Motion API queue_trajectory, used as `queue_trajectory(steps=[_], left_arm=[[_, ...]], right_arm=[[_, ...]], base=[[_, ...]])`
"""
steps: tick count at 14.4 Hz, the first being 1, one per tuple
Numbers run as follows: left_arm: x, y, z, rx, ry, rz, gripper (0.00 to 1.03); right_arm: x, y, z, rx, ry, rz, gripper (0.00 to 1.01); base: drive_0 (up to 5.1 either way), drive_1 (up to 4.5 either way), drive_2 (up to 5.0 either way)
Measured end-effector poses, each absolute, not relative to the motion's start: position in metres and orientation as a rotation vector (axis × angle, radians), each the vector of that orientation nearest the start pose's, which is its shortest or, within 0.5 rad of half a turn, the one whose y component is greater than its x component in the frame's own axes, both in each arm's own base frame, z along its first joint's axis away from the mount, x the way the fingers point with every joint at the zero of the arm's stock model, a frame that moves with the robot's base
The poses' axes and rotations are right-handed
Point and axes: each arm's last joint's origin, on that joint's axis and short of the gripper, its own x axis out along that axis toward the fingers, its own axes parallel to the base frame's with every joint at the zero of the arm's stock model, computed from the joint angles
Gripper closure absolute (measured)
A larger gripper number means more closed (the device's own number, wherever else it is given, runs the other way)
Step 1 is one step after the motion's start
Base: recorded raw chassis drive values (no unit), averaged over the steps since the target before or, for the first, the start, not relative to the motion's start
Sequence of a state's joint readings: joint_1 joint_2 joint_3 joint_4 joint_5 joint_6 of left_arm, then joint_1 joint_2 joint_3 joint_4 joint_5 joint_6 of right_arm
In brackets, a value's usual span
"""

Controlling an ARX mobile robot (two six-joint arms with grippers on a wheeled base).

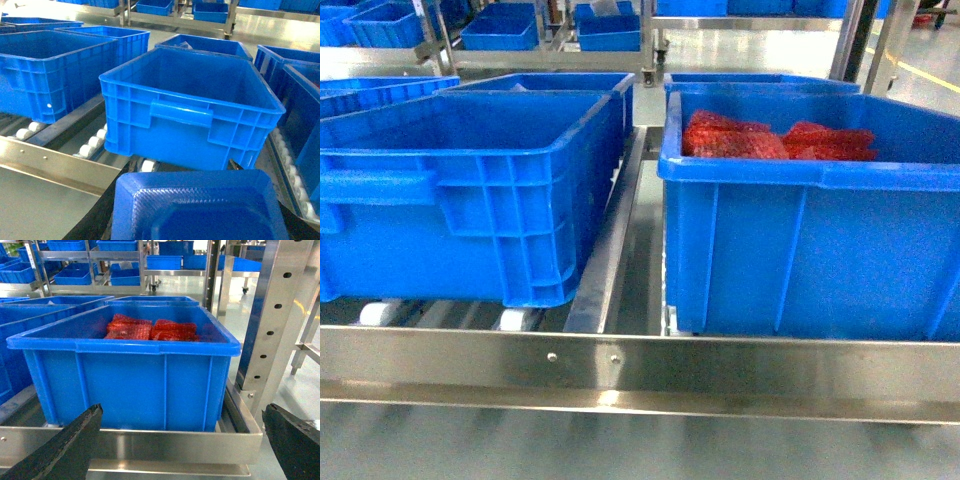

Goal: Pick blue part to blue bin on bottom shelf

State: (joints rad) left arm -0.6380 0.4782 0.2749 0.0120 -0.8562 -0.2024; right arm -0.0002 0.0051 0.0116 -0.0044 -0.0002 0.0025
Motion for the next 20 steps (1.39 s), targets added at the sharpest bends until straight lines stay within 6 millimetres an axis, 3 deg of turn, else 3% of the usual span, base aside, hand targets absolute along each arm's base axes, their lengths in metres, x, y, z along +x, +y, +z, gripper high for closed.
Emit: queue_trajectory(steps=[20], left_arm=[[0.1120, -0.0560, 0.2173, -0.068, 0.121, 0.230, 0.60]], right_arm=[[0.0973, 0.0000, 0.1666, 0.002, -0.002, 0.000, 0.03]], base=[[0.0, 4.33, -4.2]])
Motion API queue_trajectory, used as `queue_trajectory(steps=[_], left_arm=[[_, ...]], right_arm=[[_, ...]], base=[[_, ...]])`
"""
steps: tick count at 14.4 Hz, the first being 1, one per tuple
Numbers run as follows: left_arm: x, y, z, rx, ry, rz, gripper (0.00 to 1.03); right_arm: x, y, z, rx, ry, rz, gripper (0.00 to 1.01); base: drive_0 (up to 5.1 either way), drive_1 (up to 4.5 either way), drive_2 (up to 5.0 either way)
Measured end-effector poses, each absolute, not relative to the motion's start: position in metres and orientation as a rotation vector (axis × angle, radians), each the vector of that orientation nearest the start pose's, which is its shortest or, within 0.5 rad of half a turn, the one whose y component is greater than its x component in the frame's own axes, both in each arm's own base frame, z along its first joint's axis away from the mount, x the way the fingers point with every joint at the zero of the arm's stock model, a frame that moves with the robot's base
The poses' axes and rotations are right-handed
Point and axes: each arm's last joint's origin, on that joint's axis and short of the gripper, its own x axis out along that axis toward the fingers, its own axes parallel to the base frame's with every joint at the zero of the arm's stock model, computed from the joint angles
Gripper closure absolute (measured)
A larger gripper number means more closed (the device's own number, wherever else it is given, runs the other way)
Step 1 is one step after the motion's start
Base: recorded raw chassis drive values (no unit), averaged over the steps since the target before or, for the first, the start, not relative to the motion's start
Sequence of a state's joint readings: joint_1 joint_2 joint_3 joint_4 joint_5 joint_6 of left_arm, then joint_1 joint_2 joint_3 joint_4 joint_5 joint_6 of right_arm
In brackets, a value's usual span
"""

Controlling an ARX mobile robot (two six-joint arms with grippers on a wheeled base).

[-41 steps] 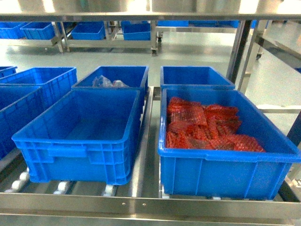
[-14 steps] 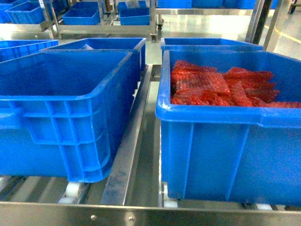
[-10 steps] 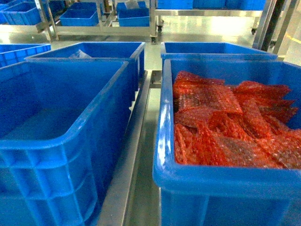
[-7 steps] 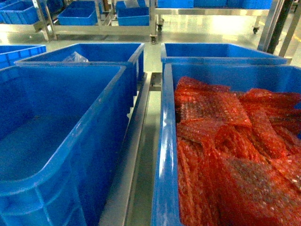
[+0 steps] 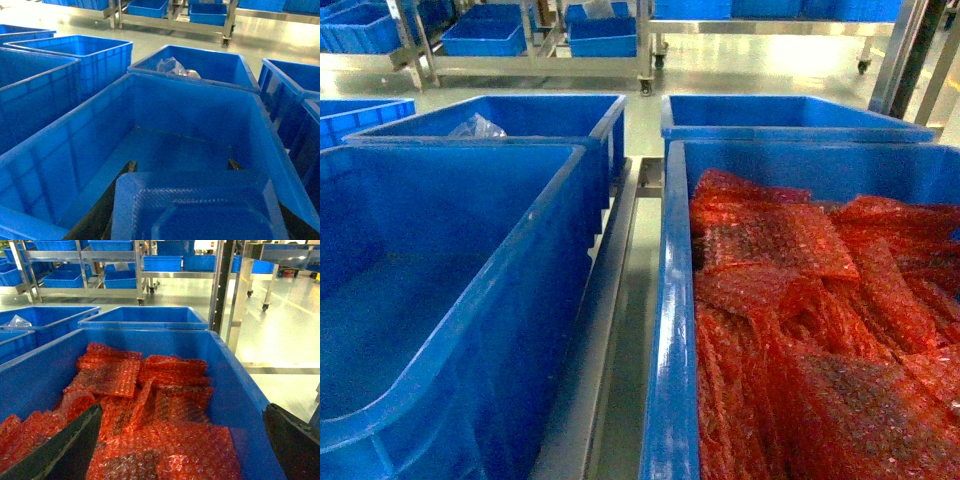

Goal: Pick blue part to blue bin on bottom shelf

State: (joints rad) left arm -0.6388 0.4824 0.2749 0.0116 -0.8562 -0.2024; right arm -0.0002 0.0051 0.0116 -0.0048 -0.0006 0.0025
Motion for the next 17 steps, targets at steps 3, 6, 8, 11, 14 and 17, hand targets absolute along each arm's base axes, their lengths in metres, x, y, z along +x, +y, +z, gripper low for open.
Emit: queue_trajectory(steps=[3, 6, 8, 11, 14, 17], left_arm=[[0.1120, -0.0560, 0.2173, -0.068, 0.121, 0.230, 0.60], [0.1120, -0.0560, 0.2173, -0.068, 0.121, 0.230, 0.60], [0.1120, -0.0560, 0.2173, -0.068, 0.121, 0.230, 0.60], [0.1120, -0.0560, 0.2173, -0.068, 0.121, 0.230, 0.60], [0.1120, -0.0560, 0.2173, -0.068, 0.121, 0.230, 0.60], [0.1120, -0.0560, 0.2173, -0.068, 0.121, 0.230, 0.60]], right_arm=[[0.0973, 0.0000, 0.1666, 0.002, -0.002, 0.000, 0.03], [0.0973, 0.0000, 0.1666, 0.002, -0.002, 0.000, 0.03], [0.0973, 0.0000, 0.1666, 0.002, -0.002, 0.000, 0.03], [0.0973, 0.0000, 0.1666, 0.002, -0.002, 0.000, 0.03], [0.0973, 0.0000, 0.1666, 0.002, -0.002, 0.000, 0.03], [0.0973, 0.0000, 0.1666, 0.002, -0.002, 0.000, 0.03]], base=[[0.1, 4.34, -4.2], [0.1, 4.34, -4.2], [0.1, 4.34, -4.2], [0.1, 4.34, -4.2], [0.1, 4.34, -4.2], [0.1, 4.34, -4.2]])
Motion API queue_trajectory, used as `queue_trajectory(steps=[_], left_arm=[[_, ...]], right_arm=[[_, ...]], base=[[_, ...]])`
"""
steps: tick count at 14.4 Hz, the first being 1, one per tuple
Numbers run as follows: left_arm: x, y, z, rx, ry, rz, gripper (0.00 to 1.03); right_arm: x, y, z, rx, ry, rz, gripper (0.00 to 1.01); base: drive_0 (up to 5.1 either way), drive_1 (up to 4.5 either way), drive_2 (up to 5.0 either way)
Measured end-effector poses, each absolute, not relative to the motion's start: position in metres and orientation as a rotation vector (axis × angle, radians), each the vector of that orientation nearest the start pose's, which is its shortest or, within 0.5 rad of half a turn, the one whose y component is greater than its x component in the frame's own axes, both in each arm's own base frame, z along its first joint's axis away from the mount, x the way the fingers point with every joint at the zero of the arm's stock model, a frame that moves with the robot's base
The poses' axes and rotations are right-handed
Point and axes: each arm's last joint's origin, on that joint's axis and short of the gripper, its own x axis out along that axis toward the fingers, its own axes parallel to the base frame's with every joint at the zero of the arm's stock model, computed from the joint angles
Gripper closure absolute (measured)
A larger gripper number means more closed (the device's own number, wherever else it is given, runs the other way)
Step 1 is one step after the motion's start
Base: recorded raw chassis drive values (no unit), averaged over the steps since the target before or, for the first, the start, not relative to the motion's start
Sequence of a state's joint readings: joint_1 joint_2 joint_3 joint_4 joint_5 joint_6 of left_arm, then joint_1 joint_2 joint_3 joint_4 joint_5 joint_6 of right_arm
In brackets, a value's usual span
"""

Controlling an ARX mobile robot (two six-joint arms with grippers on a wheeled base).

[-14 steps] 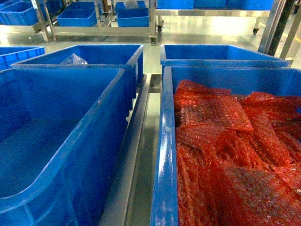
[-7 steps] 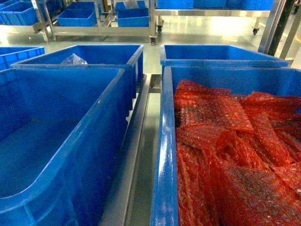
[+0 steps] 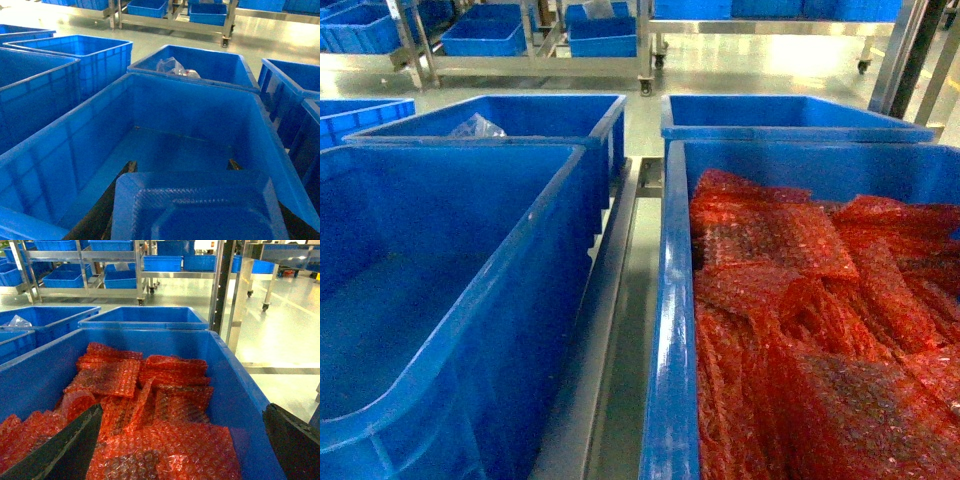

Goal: Pick blue part to blue bin on bottom shelf

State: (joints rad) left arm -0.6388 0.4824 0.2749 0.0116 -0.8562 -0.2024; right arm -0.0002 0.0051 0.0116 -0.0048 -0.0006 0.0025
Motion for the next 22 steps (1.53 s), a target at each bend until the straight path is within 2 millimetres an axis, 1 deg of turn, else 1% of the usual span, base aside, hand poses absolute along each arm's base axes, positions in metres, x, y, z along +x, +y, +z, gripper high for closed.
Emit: queue_trajectory(steps=[3, 13, 16, 18, 19, 20, 21, 22], left_arm=[[0.112, -0.056, 0.217, -0.068, 0.121, 0.230, 0.60], [0.112, -0.056, 0.217, -0.065, 0.124, 0.233, 0.60], [0.115, -0.057, 0.216, -0.025, 0.162, 0.302, 0.60], [0.142, -0.061, 0.221, -0.064, 0.151, 0.322, 0.60], [0.182, -0.060, 0.227, -0.101, 0.133, 0.299, 0.60], [0.242, -0.059, 0.209, -0.063, 0.203, 0.304, 0.35], [0.240, -0.059, 0.202, -0.052, 0.228, 0.301, 0.26], [0.240, -0.059, 0.205, -0.059, 0.212, 0.296, 0.14]], right_arm=[[0.097, 0.000, 0.167, 0.002, -0.002, 0.000, 0.03], [0.097, 0.000, 0.167, 0.002, -0.002, 0.000, 0.03], [0.097, 0.000, 0.167, 0.002, -0.001, 0.000, 0.03], [0.097, 0.000, 0.167, 0.002, -0.001, 0.000, 0.03], [0.097, 0.000, 0.167, 0.002, -0.001, 0.000, 0.03], [0.097, 0.000, 0.167, 0.002, -0.001, 0.000, 0.03], [0.097, 0.000, 0.167, 0.002, -0.002, 0.000, 0.03], [0.097, 0.000, 0.167, 0.002, -0.001, 0.000, 0.03]], base=[[0.1, 4.34, -4.2], [0.0, 0.00, 0.0], [0.0, 0.00, 0.0], [0.0, 0.00, 0.0], [0.0, 0.00, 0.0], [0.0, 0.00, 0.0], [0.0, 0.00, 0.0], [0.0, 0.00, 0.0]])
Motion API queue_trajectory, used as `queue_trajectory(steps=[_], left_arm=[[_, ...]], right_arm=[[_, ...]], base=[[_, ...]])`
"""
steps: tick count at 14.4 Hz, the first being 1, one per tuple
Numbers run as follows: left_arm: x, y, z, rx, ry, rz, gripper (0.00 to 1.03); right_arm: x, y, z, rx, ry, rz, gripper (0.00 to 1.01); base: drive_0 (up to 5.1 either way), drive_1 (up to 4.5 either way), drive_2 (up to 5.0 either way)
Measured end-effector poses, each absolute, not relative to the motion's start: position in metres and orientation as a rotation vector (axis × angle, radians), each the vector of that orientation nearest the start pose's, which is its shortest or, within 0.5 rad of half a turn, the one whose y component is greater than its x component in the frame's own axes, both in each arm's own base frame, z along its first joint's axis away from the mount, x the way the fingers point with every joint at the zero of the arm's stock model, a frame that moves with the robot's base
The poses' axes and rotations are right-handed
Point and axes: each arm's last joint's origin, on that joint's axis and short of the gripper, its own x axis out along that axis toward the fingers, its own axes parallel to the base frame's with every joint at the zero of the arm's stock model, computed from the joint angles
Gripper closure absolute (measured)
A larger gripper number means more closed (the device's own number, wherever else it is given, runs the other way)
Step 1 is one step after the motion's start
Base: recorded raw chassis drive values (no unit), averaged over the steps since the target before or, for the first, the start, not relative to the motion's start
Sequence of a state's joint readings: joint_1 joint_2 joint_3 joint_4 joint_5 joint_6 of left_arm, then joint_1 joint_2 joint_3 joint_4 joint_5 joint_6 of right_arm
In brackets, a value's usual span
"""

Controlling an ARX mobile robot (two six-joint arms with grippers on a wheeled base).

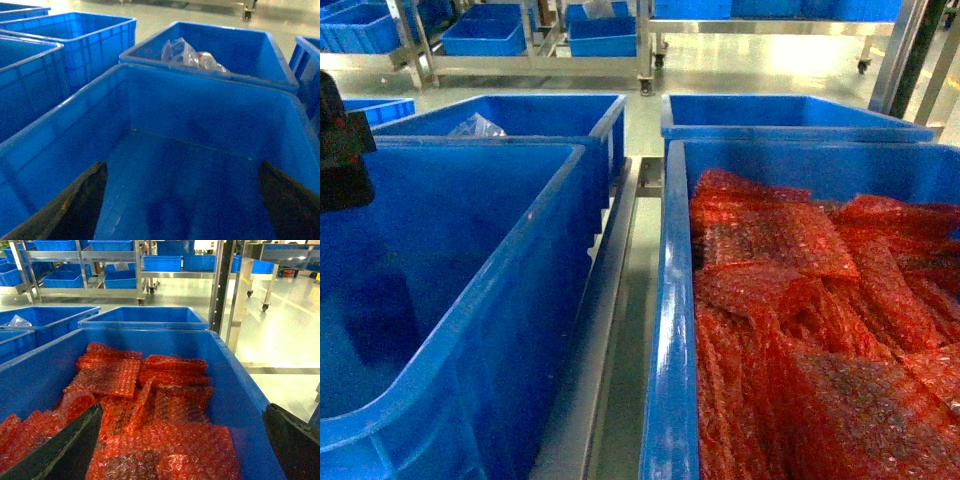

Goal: Pick blue part to blue bin on bottom shelf

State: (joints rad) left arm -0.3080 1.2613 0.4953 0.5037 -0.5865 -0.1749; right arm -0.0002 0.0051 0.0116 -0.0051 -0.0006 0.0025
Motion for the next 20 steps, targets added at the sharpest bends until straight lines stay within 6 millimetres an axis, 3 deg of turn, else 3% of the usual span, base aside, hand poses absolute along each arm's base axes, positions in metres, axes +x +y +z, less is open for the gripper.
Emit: queue_trajectory(steps=[1, 2, 4, 5, 7, 9, 15, 20], left_arm=[[0.239, -0.059, 0.208, -0.067, 0.191, 0.287, 0.05], [0.238, -0.053, 0.208, -0.081, 0.084, 0.169, 0.14], [0.212, -0.037, 0.194, -0.037, 0.018, 0.024, 0.39], [0.206, -0.034, 0.193, -0.028, 0.012, 0.010, 0.48], [0.187, -0.024, 0.186, -0.017, 0.007, 0.002, 0.79], [0.175, -0.017, 0.181, -0.017, 0.013, 0.004, 1.02], [0.144, 0.000, 0.162, -0.016, 0.023, -0.001, 1.01], [0.128, 0.000, 0.169, -0.016, -0.003, -0.002, 1.01]], right_arm=[[0.097, 0.000, 0.167, 0.002, -0.001, 0.000, 0.03], [0.097, 0.000, 0.167, 0.002, -0.002, 0.001, 0.03], [0.097, 0.000, 0.167, 0.002, -0.002, 0.000, 0.03], [0.097, 0.000, 0.167, 0.002, -0.001, 0.000, 0.03], [0.097, 0.000, 0.167, 0.002, -0.002, 0.000, 0.03], [0.097, 0.000, 0.167, 0.002, -0.001, 0.000, 0.03], [0.097, 0.000, 0.167, 0.002, -0.002, 0.000, 0.03], [0.097, 0.000, 0.167, 0.002, -0.001, 0.000, 0.03]], base=[[0.0, 0.00, 0.0], [0.0, 0.00, 0.0], [0.0, 0.00, 0.0], [0.0, 0.00, 0.0], [0.0, 0.00, 0.0], [0.0, 0.00, 0.0], [0.0, 0.00, 0.0], [0.0, 0.00, 0.0]])
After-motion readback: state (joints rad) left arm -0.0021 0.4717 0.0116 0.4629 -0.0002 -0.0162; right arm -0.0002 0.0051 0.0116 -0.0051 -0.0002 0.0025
